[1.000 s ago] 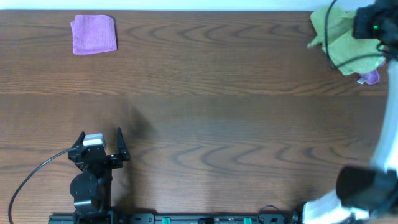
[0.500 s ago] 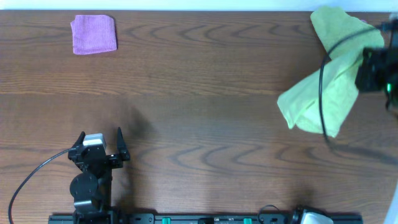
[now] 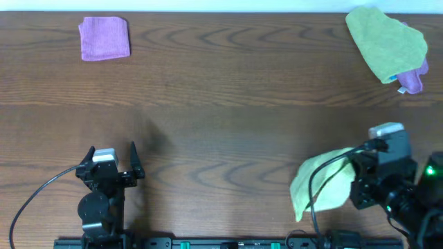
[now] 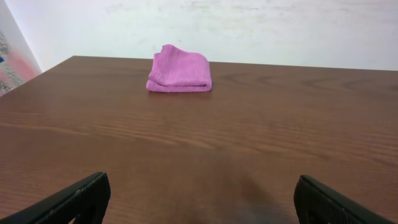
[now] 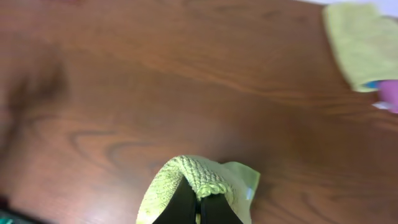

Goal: Fold the cloth
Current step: 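Lift the held green cloth and carry it toward the table center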

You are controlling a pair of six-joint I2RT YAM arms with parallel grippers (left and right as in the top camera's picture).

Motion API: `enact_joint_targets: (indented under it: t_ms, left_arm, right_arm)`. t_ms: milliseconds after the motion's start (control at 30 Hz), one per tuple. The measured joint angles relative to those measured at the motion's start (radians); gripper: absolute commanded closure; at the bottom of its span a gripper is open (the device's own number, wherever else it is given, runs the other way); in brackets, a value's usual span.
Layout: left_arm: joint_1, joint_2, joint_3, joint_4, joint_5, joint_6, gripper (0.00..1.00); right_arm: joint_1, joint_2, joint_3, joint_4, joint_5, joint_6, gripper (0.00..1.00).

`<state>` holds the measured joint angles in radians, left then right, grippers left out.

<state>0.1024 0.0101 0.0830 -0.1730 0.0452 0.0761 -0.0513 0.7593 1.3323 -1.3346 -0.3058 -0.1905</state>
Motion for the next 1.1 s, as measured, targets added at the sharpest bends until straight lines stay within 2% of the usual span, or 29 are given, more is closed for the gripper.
enact_joint_targets:
  t_ms: [133,400,600,800,1100]
  left_arm:
    - [0.0,0.0,0.0,0.0,0.0,0.0,0.05]
    - [0.0,0.0,0.0,0.0,0.0,0.0,0.05]
    - [0.0,0.0,0.0,0.0,0.0,0.0,0.05]
    - [0.0,0.0,0.0,0.0,0.0,0.0,0.05]
    - [0.0,0.0,0.0,0.0,0.0,0.0,0.05]
  right_arm:
    - [0.026,0.066,-0.024,0.011,-0.061,-0.003,0.99]
    - [0.033,0.337,-0.039,0.074,-0.219,-0.069,0.99]
    - [0.125,0.521,-0.042,0.185,-0.319,-0.111,0.99]
    - [0.286,0.571,-0.044,0.312,-0.429,-0.116,0.99]
    - [0.426,0.571,-0.008,0.331,-0.665,-0.116,0.99]
